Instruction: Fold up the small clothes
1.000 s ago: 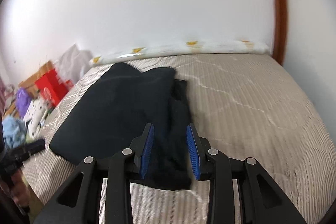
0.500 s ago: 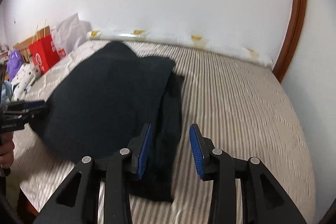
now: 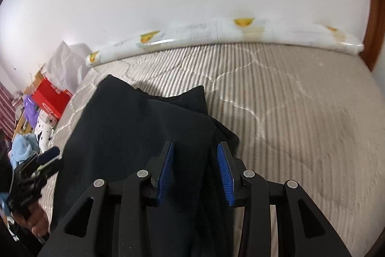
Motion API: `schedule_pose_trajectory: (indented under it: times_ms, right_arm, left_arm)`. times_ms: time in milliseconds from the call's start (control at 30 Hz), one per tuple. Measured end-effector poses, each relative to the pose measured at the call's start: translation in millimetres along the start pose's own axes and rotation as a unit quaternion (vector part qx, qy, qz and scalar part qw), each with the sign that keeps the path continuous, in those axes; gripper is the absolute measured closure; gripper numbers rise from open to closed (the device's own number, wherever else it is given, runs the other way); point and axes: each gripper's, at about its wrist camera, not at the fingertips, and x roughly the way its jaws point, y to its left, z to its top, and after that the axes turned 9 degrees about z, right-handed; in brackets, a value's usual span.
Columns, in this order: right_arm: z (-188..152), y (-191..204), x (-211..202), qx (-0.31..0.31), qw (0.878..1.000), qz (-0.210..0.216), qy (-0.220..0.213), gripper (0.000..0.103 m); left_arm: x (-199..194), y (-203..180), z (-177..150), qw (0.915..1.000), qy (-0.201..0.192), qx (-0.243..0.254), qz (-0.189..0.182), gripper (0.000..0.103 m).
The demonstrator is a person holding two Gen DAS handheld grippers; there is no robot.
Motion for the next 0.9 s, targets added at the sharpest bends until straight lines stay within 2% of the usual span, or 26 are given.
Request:
schedule_pose_trajectory:
  times_ms: [100,167,233,300,367,433,500,733,800,900]
  right_arm:
    - [9,0,24,0.002,1.000,-0.007,0.020,0.067]
    - [8,8,28,-0.029,0.999,-0.014,0.014,0.081]
    - [5,15,13,-0.082,0.996,-0.020,-0.017,0.090]
    - [5,5,0,-0.072,0.996,0.004,-0.050,0.092]
    - [4,-13,6,-0.039,0.998,0.003,-0.044,0.093]
    - [1,-20,23,-0.033,0.999,-0.007,-0.023,0.093]
    - [0,-16,21,-0.041,0.999,-0.016,-0.027,0.091]
    - [-8,6,-23,-0.064,0.994,-0.069,-0.048,0.083]
    - [-16,12,-38,-0.075,0.994,-0.068,-0.052,0.082]
    - [-38,22,-58,-0.092,0.994,-0.042,-0.046,0.076]
  left_arm:
    - [10,-7,-2,0.9999,0.010,0.011,0.003,0.052]
    - [11,-8,-2,0.9998,0.011,0.016,0.003,0.052]
    - [11,-6,-1,0.9998,0.014,0.013,-0.002,0.052]
    - [12,-5,0,0.9998,0.017,0.011,-0.008,0.051]
    - [12,-8,0,0.9997,0.016,0.016,-0.006,0.051]
    - [12,-12,0,0.9996,0.016,0.023,0.006,0.051]
    - [11,-14,-1,0.9994,0.014,0.029,0.015,0.051]
    - [6,-12,-3,0.9994,0.018,0.021,0.022,0.051]
    - [3,-13,-4,0.9993,0.018,0.020,0.024,0.051]
    - [-4,-14,-10,0.9994,0.017,0.018,0.026,0.051]
